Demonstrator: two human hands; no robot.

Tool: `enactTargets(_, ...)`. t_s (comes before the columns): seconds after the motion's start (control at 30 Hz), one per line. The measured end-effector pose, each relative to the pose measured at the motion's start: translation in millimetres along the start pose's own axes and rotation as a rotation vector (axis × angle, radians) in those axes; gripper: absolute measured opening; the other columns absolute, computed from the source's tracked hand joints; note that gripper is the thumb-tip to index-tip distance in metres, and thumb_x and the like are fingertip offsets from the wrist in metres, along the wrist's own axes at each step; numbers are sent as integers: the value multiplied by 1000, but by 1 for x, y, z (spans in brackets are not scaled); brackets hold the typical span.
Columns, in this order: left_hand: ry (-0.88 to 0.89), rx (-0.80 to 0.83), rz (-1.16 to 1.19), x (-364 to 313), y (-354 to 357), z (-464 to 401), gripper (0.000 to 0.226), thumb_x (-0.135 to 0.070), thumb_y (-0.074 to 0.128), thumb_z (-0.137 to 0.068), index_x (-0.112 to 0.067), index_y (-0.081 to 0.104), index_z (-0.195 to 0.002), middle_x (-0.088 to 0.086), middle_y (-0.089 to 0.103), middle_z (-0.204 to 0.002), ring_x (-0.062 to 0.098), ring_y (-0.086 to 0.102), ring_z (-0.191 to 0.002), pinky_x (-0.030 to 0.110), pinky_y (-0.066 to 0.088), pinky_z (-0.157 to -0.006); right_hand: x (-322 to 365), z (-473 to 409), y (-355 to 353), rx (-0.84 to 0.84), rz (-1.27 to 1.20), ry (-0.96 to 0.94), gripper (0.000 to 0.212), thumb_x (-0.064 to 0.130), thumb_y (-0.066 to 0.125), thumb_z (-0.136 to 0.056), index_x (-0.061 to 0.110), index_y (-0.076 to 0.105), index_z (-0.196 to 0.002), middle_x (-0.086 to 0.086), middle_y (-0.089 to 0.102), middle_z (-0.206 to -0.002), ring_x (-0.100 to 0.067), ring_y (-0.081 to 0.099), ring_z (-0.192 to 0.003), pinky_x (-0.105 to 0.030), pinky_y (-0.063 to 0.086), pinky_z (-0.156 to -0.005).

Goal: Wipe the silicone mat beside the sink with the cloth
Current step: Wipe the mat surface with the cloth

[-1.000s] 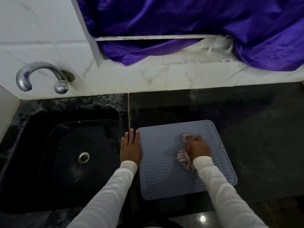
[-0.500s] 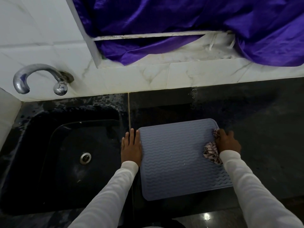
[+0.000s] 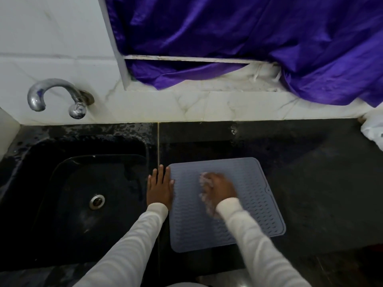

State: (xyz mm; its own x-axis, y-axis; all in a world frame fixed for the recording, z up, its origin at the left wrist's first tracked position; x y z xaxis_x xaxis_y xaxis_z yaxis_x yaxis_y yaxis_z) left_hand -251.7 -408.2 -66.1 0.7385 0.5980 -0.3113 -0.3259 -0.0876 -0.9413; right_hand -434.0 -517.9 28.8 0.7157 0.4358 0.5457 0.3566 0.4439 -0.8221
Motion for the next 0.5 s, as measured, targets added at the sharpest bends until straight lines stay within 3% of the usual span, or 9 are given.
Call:
enactTargets(0.03, -5, -7, 7, 0, 0, 1, 64, -48, 0, -97, -23, 5, -156, 5, 2, -163, 27, -1, -150, 42, -4, -121, 19, 10, 23, 37, 18, -57, 30, 22, 58, -89, 26, 63, -118, 2, 60, -110, -13, 65, -83, -23, 54, -79)
enactTargets(0.1, -2, -17, 1, 0, 1, 2, 69, -49, -3, -93, -22, 5, -156, 6, 3, -163, 27, -1, -150, 42, -3, -120, 42, 24, 70, 31, 165, -123, 31, 27, 59, -87, 23, 63, -117, -5, 62, -113, -21, 65, -81, -31, 56, -71)
enactTargets(0.2, 15, -6, -18, 3, 5, 1, 65, -45, 1, -95, -22, 4, -155, 7, 5, -163, 27, 1, -150, 43, 0, -121, 49, 30, 96, 100, 323, -48, 44, 20, 85, -56, 16, 69, -97, -14, 65, -97, -26, 61, -48, -30, 46, -34)
enactTargets(0.33, -12, -28, -44, 7, 9, 2, 62, -40, 4, -97, -21, 5, -155, 7, 6, -163, 28, 3, -150, 43, 2, -121, 47, 23, 98, -1, 446, -73, 45, 20, 87, -50, 17, 70, -91, -12, 65, -90, -25, 56, -40, -28, 40, -30)
enactTargets(0.5, 11, -37, -47, 6, 9, 1, 60, -42, 6, -98, -22, 5, -155, 6, 7, -163, 27, 5, -149, 43, 2, -120, 39, 15, 85, 27, 419, -41, 33, 20, 85, -54, 18, 67, -82, -13, 64, -88, -25, 55, -37, -28, 40, -31)
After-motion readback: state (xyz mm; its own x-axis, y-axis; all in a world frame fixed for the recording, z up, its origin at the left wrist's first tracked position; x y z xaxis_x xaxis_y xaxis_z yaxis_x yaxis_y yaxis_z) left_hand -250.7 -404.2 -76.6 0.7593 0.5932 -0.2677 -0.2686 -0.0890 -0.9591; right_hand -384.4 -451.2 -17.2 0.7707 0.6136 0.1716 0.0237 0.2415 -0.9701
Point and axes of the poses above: each hand's wrist, its own z-axis away from the middle knuckle, its own y-axis out of the palm, x = y × z, the point moved 3 cm from there along -z, towards the middle knuckle
